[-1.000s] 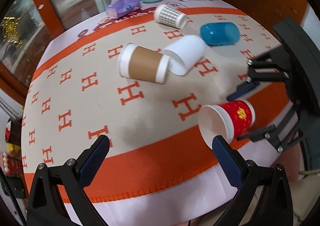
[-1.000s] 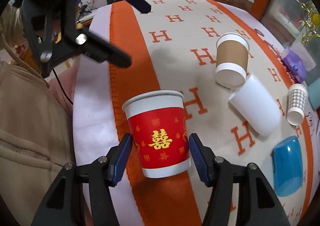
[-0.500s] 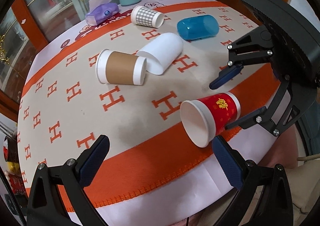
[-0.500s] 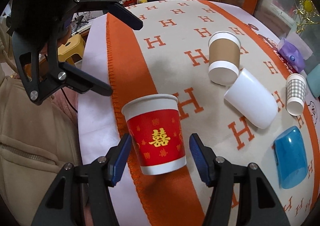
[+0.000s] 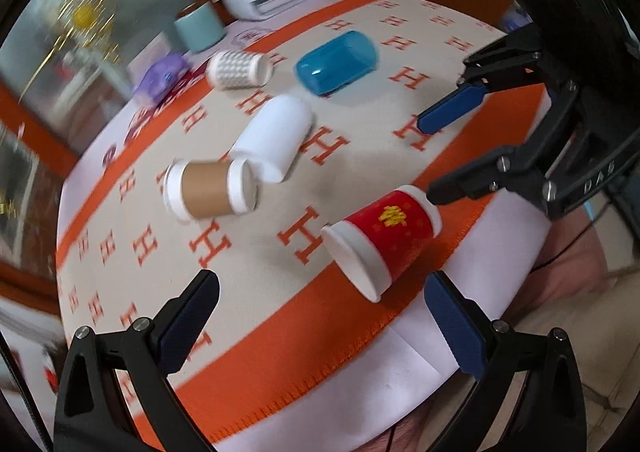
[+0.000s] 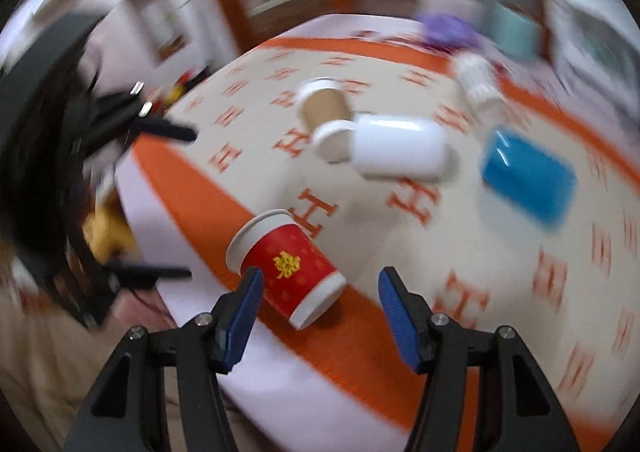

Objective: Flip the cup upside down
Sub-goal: 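Rotate the right gripper to turn the red cup rim-down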

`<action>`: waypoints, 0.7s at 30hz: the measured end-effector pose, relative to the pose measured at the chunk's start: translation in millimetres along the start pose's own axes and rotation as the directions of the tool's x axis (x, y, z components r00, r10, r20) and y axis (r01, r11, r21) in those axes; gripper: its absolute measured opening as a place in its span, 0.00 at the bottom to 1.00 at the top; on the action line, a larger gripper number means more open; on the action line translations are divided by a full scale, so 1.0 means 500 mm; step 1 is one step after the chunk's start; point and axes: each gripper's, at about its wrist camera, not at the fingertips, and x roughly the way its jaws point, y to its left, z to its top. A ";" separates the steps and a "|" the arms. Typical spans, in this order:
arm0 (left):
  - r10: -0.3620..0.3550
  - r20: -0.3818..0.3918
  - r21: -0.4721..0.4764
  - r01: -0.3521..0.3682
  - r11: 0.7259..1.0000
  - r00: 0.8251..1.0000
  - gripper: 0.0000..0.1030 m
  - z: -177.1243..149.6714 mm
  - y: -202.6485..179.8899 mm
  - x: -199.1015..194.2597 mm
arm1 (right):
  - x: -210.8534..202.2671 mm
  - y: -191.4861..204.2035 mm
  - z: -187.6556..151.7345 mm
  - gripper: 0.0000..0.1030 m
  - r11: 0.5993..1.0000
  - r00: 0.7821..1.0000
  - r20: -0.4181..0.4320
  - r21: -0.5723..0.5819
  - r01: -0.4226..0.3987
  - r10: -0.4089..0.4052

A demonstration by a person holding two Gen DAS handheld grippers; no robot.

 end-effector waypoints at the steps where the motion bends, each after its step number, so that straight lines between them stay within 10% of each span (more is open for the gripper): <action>1: 0.003 -0.003 0.031 -0.003 1.000 1.000 0.99 0.006 -0.008 0.001 | -0.003 -0.010 -0.012 0.58 0.996 1.000 -0.008 0.091 -0.005 0.006; 7: 0.025 -0.084 0.195 -0.008 0.981 0.996 0.99 0.058 -0.043 0.037 | -0.016 -0.047 -0.091 0.58 0.859 1.000 -0.006 0.511 0.013 -0.012; 21: 0.061 -0.233 0.441 0.050 0.896 0.970 0.99 0.109 -0.118 0.126 | 0.015 -0.065 -0.169 0.58 0.774 0.996 -0.028 0.627 0.087 -0.089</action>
